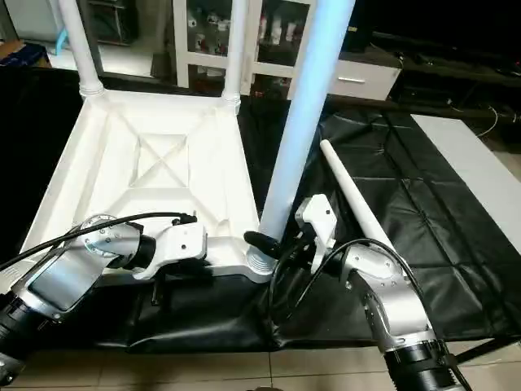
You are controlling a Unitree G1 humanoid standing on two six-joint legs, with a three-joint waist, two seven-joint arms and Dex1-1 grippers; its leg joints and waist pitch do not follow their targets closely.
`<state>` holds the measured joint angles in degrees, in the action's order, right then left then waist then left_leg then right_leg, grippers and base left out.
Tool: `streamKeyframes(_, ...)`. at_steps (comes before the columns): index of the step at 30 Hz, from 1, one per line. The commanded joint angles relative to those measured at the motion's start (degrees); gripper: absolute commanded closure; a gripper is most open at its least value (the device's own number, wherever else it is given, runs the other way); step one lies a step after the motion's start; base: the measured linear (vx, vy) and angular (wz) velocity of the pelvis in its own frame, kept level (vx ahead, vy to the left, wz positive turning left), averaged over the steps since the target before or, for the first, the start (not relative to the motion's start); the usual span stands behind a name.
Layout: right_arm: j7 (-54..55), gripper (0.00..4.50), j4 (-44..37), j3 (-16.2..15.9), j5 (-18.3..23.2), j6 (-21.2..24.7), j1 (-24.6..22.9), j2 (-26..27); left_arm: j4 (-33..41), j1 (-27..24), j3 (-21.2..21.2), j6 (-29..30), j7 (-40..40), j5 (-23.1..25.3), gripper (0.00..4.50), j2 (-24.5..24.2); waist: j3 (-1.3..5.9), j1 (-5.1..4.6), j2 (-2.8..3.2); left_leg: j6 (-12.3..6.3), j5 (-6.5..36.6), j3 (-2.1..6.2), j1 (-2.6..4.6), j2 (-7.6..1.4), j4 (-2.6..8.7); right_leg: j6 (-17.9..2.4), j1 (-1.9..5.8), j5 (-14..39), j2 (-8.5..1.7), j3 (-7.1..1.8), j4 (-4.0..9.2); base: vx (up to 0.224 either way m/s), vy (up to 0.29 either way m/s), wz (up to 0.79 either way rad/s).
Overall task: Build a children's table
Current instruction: Insert table leg to table base
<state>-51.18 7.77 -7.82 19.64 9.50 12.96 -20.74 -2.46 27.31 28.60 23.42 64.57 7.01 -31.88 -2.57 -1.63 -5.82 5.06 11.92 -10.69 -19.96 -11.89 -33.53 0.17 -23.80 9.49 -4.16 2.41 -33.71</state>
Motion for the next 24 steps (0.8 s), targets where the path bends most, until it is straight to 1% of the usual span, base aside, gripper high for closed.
streamKeyframes(1,2.8,2.66,8.6,-0.8,-4.2,4.5,-4.4,-1.3,0.1,-1.2,2.5,0.2,1.9,0.9,4.50,-1.3,1.23,-0.10,1.29,0.20,20.9,0.93,-0.16,-1.56,4.99,-8.1,1.28,24.3,-2.60,-2.14,4.86,0.000,0.000,0.00)
streamKeyframes(2,3.0,2.66,8.6,-0.8,-4.2,4.4,-4.4,-1.2,0.1,-1.3,2.4,0.2,1.9,0.9,4.50,-1.3,1.23,-0.09,1.38,0.23,21.2,0.92,-0.07,-1.56,4.98,-8.0,1.18,24.3,-2.61,-2.16,4.92,0.000,0.000,0.00)
streamKeyframes(3,3.2,2.66,8.6,-0.6,-4.3,4.0,-4.5,-1.1,0.2,-1.3,2.4,0.2,1.8,0.9,4.50,-1.3,1.23,-0.13,1.27,0.22,21.2,0.94,-0.14,-1.56,5.00,-8.0,1.21,24.4,-2.62,-2.16,4.91,0.000,0.000,0.00)
streamKeyframes(5,5.7,2.66,8.9,0.8,-4.2,2.2,-4.5,0.3,0.3,-1.4,1.9,-0.1,1.1,0.9,4.50,-1.3,1.13,-0.08,1.32,0.35,22.1,0.99,-0.09,-1.54,5.05,-7.6,1.04,25.5,-2.65,-2.14,5.08,0.000,0.000,0.00)
streamKeyframes(6,5.7,2.66,8.9,0.8,-4.2,2.2,-4.5,0.3,0.3,-1.4,1.9,-0.1,1.1,0.9,4.50,-1.3,1.09,-0.15,1.31,0.52,22.6,1.10,-0.18,-1.52,5.13,-7.2,1.01,26.6,-2.73,-2.12,5.20,0.000,0.000,0.00)
streamKeyframes(7,7.0,2.66,9.1,1.5,-4.0,1.4,-4.3,1.2,0.4,-1.4,1.7,-0.1,0.8,0.9,4.50,-1.2,1.06,-0.17,1.32,0.61,22.9,1.22,-0.25,-1.50,5.21,-7.0,1.08,27.3,-2.74,-2.07,5.24,0.000,0.000,0.00)
streamKeyframes(8,8.0,2.66,9.2,2.0,-4.0,0.6,-4.1,1.9,0.4,-1.4,1.5,-0.1,0.7,0.9,4.50,-1.2,0.96,-0.27,1.47,0.86,23.9,1.40,-0.16,-1.51,5.32,-6.6,0.91,28.6,-2.77,-2.01,5.38,0.000,0.000,0.00)
streamKeyframes(9,8.6,2.66,9.2,2.1,-4.1,0.2,-4.0,2.3,0.5,-1.5,1.5,0.0,0.6,0.9,4.50,-1.2,0.95,-0.50,1.49,1.05,24.7,1.52,-0.14,-1.49,5.33,-6.4,0.82,29.1,-2.78,-1.97,5.53,0.000,0.000,0.00)
streamKeyframes(10,8.9,2.66,9.1,2.1,-4.0,-0.1,-4.0,2.6,0.6,-1.5,1.4,0.0,0.6,0.8,4.50,-1.2,0.95,-0.50,1.49,1.05,24.7,1.52,-0.14,-1.49,5.33,-6.4,0.82,29.1,-2.78,-1.97,5.53,0.000,0.000,0.00)
streamKeyframes(11,9.0,2.66,9.1,2.1,-4.0,-0.2,-4.0,2.7,0.6,-1.5,1.4,0.0,0.6,0.8,4.50,-1.2,0.81,-0.80,1.64,1.33,26.2,1.83,-0.14,-1.50,5.53,-6.2,0.83,30.2,-2.76,-1.82,5.73,0.000,0.000,0.00)
streamKeyframes(13,9.2,2.66,9.1,2.1,-4.0,-0.3,-4.0,2.9,0.6,-1.6,1.4,0.0,0.6,0.8,4.50,-1.2,0.72,-1.15,1.62,1.33,27.4,1.94,-0.02,-1.43,5.53,-6.2,0.66,29.9,-2.58,-1.89,5.92,0.000,0.000,0.00)
streamKeyframes(14,9.5,2.66,9.0,2.2,-3.9,-0.5,-3.9,3.1,0.7,-1.6,1.3,-0.1,0.5,0.8,4.50,-1.2,0.69,-1.18,1.72,1.31,27.7,1.98,-0.05,-1.41,5.55,-6.2,0.67,30.2,-2.60,-1.89,5.94,0.000,0.000,0.00)
streamKeyframes(16,9.9,2.66,8.9,2.3,-4.0,-0.9,-3.8,3.4,0.7,-1.6,1.2,-0.2,0.5,0.7,4.50,-1.2,0.69,-1.24,1.62,1.20,28.0,2.00,0.01,-1.39,5.50,-5.8,0.55,31.4,-2.70,-1.95,6.10,0.000,0.000,0.00)
streamKeyframes(21,10.3,2.66,9.0,2.6,-4.3,-1.4,-3.5,3.7,0.1,-1.3,1.1,-0.5,0.5,0.8,4.50,-1.2,0.65,-1.27,1.78,1.23,27.7,1.99,-0.06,-1.47,5.62,-6.2,0.53,30.1,-2.63,-2.06,5.97,0.000,0.000,0.00)
streamKeyframes(24,11.0,2.66,9.2,2.9,-4.6,-2.2,-3.3,3.9,-0.4,-1.0,1.1,-0.7,0.3,0.9,4.50,-1.1,0.66,-1.39,1.79,1.35,28.6,2.03,-0.02,-1.44,5.60,-6.1,0.42,31.0,-2.66,-2.01,6.09,0.000,0.000,0.00)
